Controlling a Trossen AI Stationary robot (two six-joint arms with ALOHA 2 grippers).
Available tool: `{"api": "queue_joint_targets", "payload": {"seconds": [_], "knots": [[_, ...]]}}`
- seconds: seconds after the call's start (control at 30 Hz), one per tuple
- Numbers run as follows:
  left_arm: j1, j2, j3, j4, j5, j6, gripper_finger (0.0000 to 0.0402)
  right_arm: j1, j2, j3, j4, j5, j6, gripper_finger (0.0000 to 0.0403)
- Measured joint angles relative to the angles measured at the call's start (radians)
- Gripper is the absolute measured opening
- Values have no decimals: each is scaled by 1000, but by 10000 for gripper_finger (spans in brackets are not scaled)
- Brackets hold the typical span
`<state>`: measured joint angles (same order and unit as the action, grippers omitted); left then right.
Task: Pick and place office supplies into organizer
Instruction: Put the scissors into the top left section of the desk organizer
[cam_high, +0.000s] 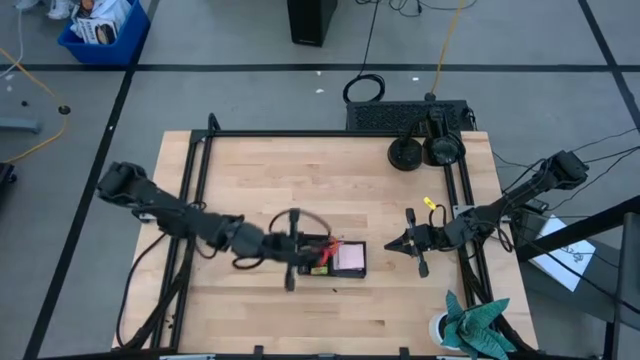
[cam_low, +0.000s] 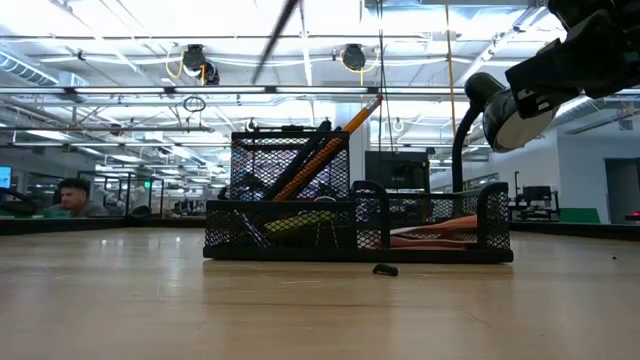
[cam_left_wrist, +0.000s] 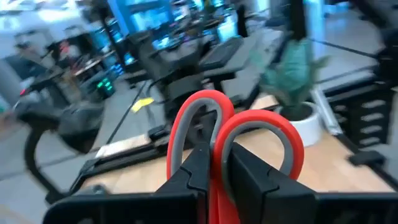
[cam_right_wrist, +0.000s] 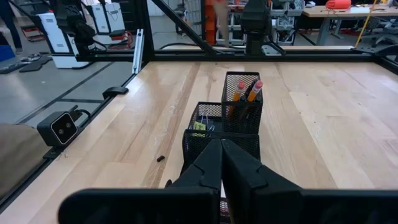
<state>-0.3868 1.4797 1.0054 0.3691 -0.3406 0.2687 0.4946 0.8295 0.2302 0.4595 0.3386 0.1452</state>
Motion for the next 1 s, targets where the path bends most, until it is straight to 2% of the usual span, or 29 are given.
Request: {"api": "queue_joint_targets", "payload": {"seconds": [0.13,0.4,0.77,0.9,1.0], "knots": [[53,25,0,38,-18,-62,29,0,0,0,0,0,0,0],[68,122,0,75,-65,-105,32,0,0,0,-4,0,4,0],[70,125,-23,76,-160,-123,40,0,0,0,-23,0,26,0],[77,109,-132,171,-161,-151,41,0,0,0,-26,0,49,0],[85,91,-221,360,-136,-160,41,3,0,0,-30,0,52,0]]}}
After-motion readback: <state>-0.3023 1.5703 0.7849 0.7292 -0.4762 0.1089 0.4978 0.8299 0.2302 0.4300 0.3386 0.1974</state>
